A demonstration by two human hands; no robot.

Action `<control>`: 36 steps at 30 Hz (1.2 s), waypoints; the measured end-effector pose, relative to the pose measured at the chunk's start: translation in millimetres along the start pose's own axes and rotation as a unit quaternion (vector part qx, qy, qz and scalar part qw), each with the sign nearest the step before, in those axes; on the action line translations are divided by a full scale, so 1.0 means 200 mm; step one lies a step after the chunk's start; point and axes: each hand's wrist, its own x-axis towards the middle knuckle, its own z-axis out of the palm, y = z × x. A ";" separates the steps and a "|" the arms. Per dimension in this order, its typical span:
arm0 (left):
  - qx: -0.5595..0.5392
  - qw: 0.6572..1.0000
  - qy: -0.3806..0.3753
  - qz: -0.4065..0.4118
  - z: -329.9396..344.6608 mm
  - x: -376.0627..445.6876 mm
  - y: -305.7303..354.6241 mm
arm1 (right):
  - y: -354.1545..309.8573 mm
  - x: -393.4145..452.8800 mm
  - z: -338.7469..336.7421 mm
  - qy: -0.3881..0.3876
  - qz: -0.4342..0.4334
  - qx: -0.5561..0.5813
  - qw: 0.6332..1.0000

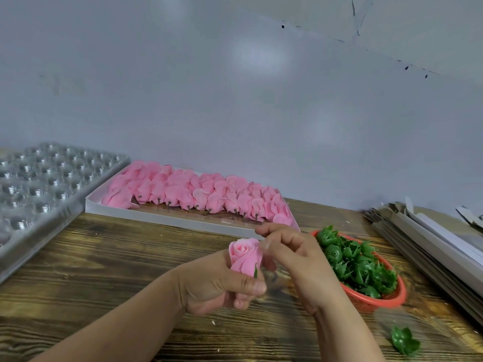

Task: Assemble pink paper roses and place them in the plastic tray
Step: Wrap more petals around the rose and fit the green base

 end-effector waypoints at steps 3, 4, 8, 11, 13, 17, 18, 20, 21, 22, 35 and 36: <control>0.031 0.999 0.026 -0.020 -0.01 0.00 -0.02 | 0.00 0.00 0.02 -0.010 0.005 -0.042 0.999; 0.042 0.998 0.036 -0.023 -0.01 0.01 -0.02 | 0.00 0.00 0.01 -0.013 0.004 -0.048 0.999; 0.055 0.996 0.071 -0.021 0.00 0.01 -0.02 | 0.01 0.00 0.00 -0.014 0.012 -0.042 0.999; 0.106 0.991 0.082 -0.019 0.01 0.02 -0.01 | 0.01 0.00 0.02 -0.021 0.028 0.005 0.999; 0.134 0.987 0.091 -0.019 0.01 0.02 -0.01 | 0.01 0.00 0.02 -0.034 0.035 0.049 0.998; 0.126 0.986 0.108 -0.025 0.01 0.02 0.00 | 0.01 0.00 0.02 -0.035 0.016 0.011 0.999; 0.118 0.987 0.105 -0.023 0.01 0.01 0.00 | 0.01 0.00 0.02 -0.037 0.011 -0.007 0.999; 0.104 0.989 0.103 -0.020 0.00 0.01 -0.01 | 0.01 0.00 0.02 -0.046 0.004 -0.029 0.999; 0.102 0.989 0.104 -0.021 0.00 0.02 -0.01 | 0.01 0.00 0.02 -0.050 0.003 -0.033 0.998; 0.098 0.989 0.106 -0.024 0.00 0.02 -0.01 | 0.01 0.00 0.02 -0.052 0.006 -0.032 0.998; 0.072 0.992 0.103 -0.018 0.01 0.01 -0.01 | 0.02 0.00 0.06 -0.076 0.127 0.202 0.968; 0.069 0.993 0.098 -0.018 0.01 0.01 -0.01 | 0.02 0.00 0.06 -0.081 0.120 0.199 0.969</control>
